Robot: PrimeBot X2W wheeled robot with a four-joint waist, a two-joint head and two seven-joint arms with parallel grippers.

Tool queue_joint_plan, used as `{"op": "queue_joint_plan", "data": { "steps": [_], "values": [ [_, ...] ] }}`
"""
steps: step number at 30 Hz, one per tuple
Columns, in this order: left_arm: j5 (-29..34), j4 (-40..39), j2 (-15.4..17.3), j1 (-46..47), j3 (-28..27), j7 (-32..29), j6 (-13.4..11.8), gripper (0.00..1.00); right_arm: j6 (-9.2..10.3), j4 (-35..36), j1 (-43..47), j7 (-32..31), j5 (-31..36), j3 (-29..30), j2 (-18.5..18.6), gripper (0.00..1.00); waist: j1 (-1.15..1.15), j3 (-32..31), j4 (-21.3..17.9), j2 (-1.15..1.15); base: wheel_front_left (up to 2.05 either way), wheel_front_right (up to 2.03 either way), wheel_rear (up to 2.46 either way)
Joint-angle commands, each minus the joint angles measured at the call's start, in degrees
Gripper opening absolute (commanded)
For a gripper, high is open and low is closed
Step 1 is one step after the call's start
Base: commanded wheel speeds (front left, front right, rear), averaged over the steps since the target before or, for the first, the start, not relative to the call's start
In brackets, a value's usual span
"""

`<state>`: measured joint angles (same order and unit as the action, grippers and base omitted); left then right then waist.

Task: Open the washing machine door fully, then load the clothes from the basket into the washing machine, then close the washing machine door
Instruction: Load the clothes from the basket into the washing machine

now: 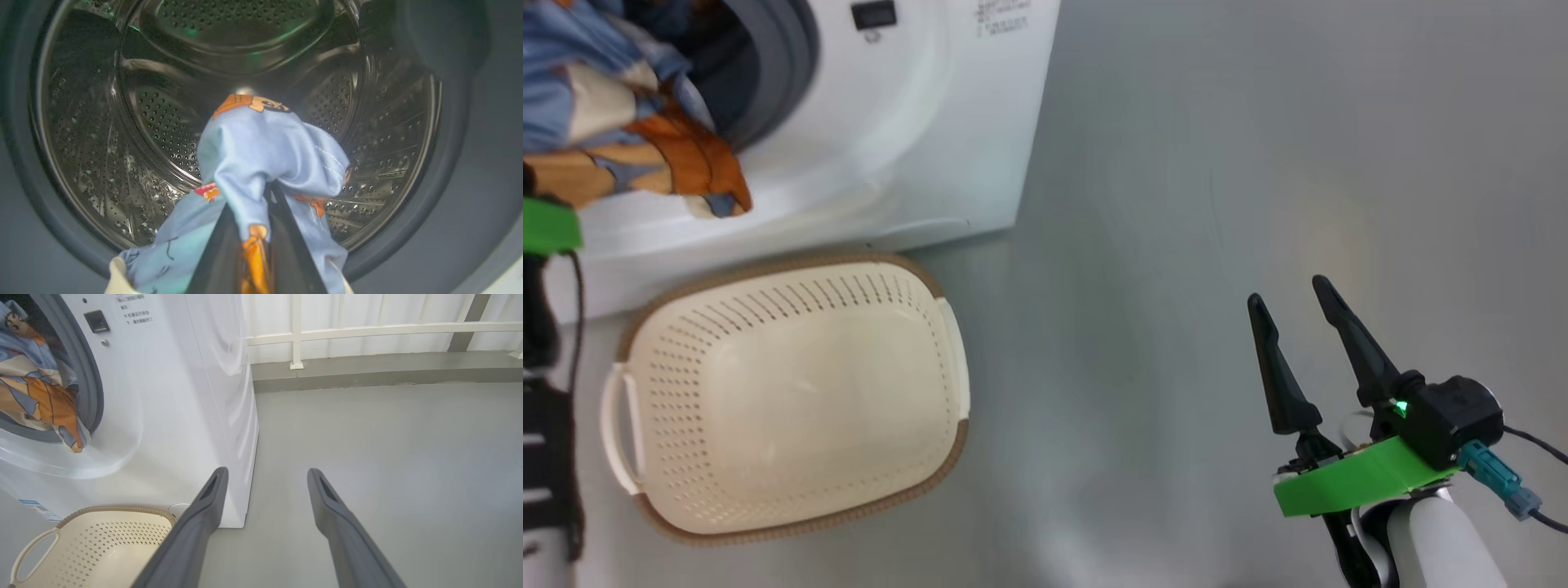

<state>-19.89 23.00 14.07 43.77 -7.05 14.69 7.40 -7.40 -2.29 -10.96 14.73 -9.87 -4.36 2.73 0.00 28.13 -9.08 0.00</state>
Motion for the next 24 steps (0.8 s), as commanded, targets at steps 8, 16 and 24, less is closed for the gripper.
{"op": "queue_joint_plan", "data": {
  "steps": [8,16,24],
  "values": [
    [-2.04,7.84,7.33,8.64,2.56,-0.06,0.08,0.0,-0.09,1.6,-1.41,0.27,-1.89,-1.99,0.15,1.0,0.0,8.77,-3.72,0.0,0.0,0.0,0.0],
    [-4.66,13.61,10.46,15.76,5.96,-2.23,0.09,0.0,-0.09,1.81,-1.84,0.27,-2.54,-2.09,0.15,1.0,0.0,11.09,-3.95,0.0,0.0,0.0,0.0],
    [-4.53,17.9,11.94,23.38,8.68,-2.25,0.09,0.0,-0.09,2.05,-2.83,0.27,-3.53,-3.04,0.15,1.0,0.0,14.79,-4.25,0.0,0.0,0.0,0.0]
  ]
}}
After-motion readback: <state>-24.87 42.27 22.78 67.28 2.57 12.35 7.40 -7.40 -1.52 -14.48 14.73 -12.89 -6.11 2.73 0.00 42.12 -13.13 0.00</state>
